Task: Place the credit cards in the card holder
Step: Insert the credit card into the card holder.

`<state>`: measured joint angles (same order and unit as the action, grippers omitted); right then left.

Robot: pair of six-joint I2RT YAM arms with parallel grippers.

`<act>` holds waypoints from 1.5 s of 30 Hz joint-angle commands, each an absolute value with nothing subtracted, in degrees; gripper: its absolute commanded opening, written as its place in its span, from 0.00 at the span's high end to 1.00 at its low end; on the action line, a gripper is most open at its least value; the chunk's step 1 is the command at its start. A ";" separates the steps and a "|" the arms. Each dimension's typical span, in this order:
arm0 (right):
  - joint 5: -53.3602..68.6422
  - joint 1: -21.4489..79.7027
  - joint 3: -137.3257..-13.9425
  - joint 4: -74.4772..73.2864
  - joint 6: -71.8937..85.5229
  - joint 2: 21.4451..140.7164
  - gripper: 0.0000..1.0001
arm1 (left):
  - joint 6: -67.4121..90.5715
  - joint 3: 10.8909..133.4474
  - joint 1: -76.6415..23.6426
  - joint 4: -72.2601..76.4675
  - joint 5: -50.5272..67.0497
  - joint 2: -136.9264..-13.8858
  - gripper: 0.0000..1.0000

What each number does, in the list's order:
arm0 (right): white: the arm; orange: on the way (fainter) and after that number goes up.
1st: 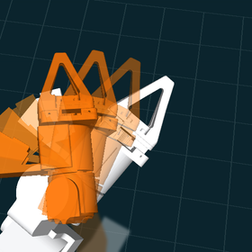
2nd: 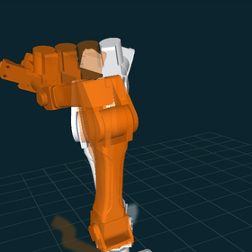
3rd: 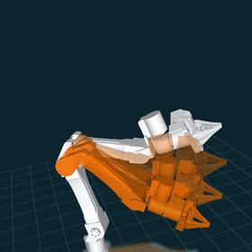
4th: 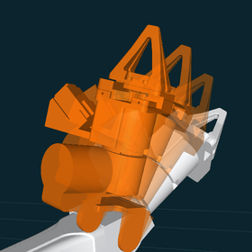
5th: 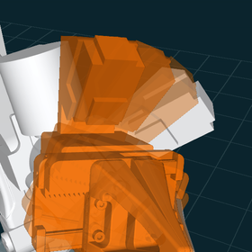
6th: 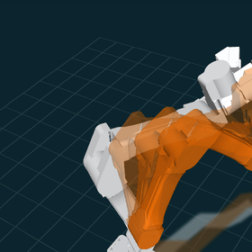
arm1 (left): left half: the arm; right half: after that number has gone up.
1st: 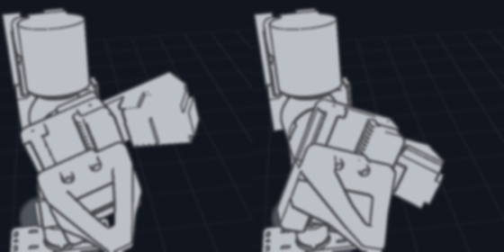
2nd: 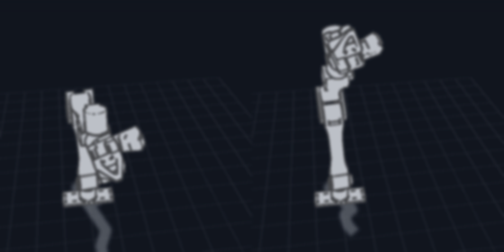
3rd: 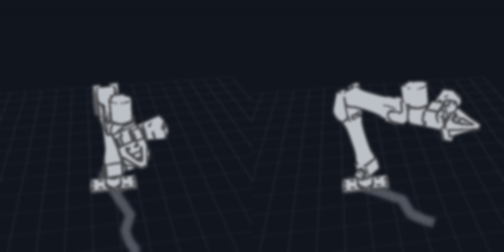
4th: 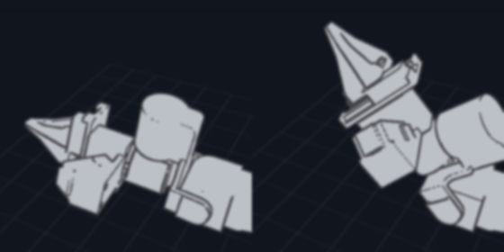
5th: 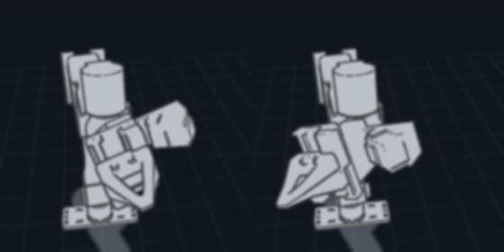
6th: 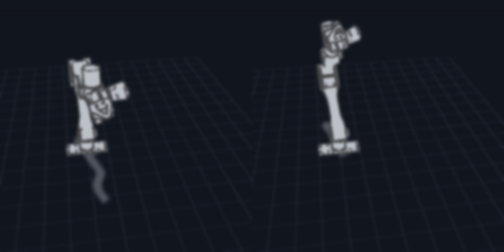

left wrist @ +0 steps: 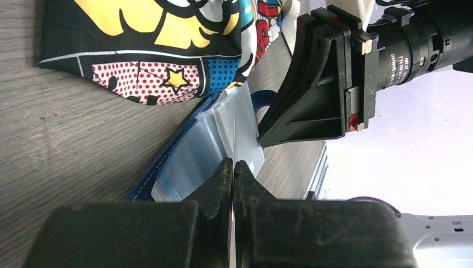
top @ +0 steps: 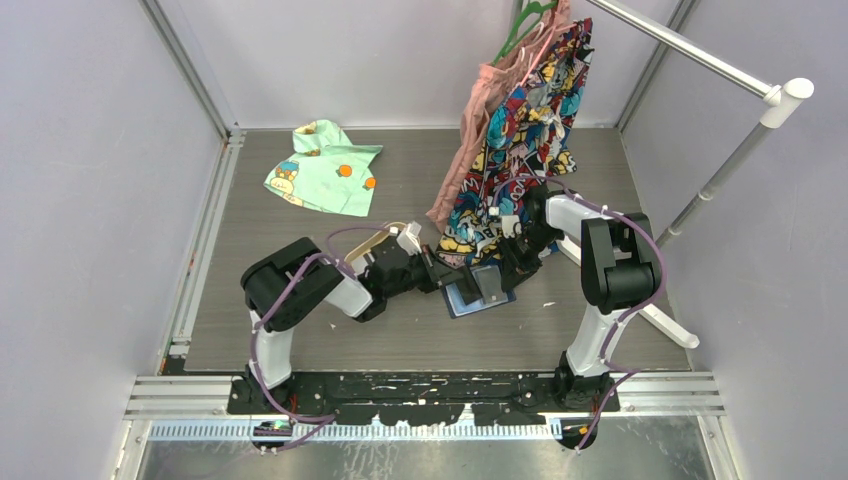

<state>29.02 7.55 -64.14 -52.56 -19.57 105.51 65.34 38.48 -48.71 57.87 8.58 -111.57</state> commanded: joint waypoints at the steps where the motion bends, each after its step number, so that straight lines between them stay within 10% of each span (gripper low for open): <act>1: 28.48 7.90 -65.65 -53.03 -19.79 105.82 0.79 | 63.77 40.31 -48.91 57.36 8.70 -111.47 1.00; 45: 28.56 8.52 -66.08 -52.97 -19.67 106.38 0.79 | 69.49 48.77 -48.87 40.86 15.23 -116.49 1.00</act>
